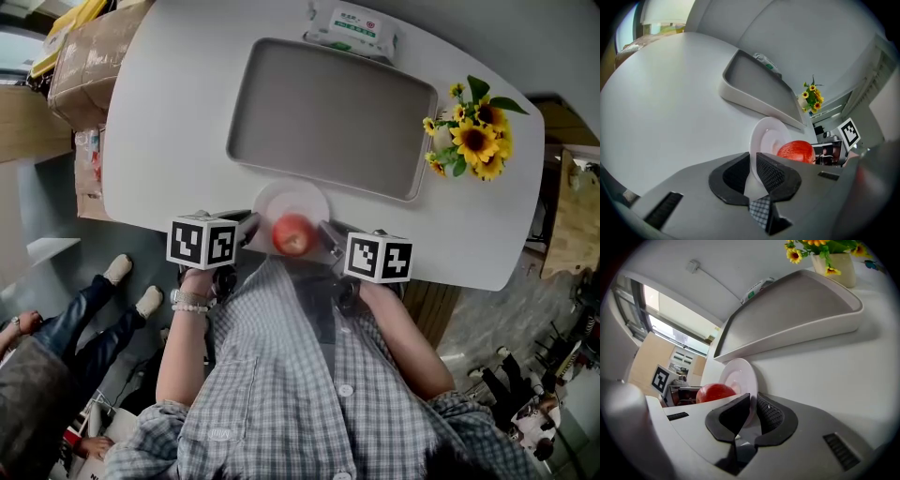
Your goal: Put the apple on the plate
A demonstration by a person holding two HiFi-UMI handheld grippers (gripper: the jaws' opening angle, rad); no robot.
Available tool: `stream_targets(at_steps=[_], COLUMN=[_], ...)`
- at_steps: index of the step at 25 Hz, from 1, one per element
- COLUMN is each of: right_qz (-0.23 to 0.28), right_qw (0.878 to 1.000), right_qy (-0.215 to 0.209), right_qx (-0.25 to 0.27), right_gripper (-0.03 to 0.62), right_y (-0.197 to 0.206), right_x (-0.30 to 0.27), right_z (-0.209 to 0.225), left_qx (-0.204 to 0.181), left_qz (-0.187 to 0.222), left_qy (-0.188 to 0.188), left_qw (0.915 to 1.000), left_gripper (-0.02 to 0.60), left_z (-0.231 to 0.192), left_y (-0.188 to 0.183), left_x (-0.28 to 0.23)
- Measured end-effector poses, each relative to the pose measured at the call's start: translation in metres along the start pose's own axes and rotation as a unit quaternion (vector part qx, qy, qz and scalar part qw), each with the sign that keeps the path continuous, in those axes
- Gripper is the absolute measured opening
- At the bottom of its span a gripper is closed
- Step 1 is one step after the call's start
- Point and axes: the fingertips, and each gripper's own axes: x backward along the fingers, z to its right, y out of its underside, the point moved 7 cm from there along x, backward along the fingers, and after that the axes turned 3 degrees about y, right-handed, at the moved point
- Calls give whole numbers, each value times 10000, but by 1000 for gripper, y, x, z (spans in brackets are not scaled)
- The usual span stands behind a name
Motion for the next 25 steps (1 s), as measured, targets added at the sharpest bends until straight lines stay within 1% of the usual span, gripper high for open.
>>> stream_targets(at_steps=[7,14,22,25], right_qz=[17,-89,-134,-122], right_qw=[9999,9997,9992,9993], right_qy=[-29,28,-47,-57], right_qx=[-142,-218,-377,-350], right_gripper=[51,51,51,49], right_y=[-1,-2,-6,-9], right_x=[2,5,14,18], right_z=[-1,0,-3,-5], left_qx=[347,615,800,834], left_qz=[-168,-295,-400,-440], left_qy=[105,240,311,328], left_qw=[9992,9974,9955,9950], left_gripper=[46,43,43,43], left_z=[-1,1,6,10], left_y=[2,3,0,1], left_x=[0,0,6,9])
